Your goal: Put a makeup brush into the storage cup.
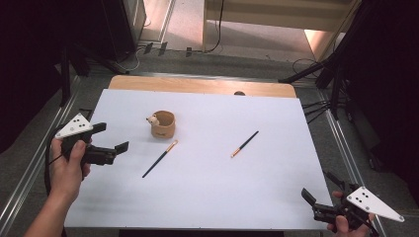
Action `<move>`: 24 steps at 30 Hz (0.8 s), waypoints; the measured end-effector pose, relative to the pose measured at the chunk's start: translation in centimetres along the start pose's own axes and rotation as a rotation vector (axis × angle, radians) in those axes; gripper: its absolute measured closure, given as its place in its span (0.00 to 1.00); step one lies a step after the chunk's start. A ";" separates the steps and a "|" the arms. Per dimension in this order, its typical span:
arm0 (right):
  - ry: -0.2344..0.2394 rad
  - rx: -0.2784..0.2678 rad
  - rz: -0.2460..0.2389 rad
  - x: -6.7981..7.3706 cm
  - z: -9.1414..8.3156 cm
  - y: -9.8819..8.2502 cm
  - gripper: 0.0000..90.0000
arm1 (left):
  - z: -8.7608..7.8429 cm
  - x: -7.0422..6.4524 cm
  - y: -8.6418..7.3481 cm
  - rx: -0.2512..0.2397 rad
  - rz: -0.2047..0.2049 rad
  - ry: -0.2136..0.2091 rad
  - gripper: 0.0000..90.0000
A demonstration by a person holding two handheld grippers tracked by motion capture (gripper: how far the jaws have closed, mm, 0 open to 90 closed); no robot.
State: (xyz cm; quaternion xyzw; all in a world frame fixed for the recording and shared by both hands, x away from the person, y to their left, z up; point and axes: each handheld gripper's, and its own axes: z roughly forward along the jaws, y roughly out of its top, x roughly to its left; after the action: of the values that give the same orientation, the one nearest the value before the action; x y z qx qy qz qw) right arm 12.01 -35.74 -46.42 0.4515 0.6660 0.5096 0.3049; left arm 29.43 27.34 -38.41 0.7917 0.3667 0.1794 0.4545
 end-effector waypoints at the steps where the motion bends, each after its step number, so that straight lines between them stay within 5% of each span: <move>1: 0.001 0.001 0.000 0.0 0.0 0.0 0.01 | 0.1 0.0 0.1 0.003 0.005 0.000 0.00; 8: 0.004 0.006 0.001 0.0 0.1 -0.1 0.01 | 1.5 -0.4 0.8 0.036 0.024 -0.014 0.00; 18: 0.005 0.010 0.004 -0.1 0.2 -0.2 0.01 | 3.4 -0.9 1.1 -0.004 0.004 -0.056 0.00; 24: 0.005 0.008 0.009 -0.1 0.1 -0.3 0.01 | 4.7 -1.4 1.3 0.043 0.025 -0.060 0.00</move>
State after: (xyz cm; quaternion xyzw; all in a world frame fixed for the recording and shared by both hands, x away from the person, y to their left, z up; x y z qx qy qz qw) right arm 12.12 -35.83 -46.73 0.4545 0.6668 0.5092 0.2992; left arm 31.93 23.08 -39.72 0.8110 0.3466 0.1534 0.4456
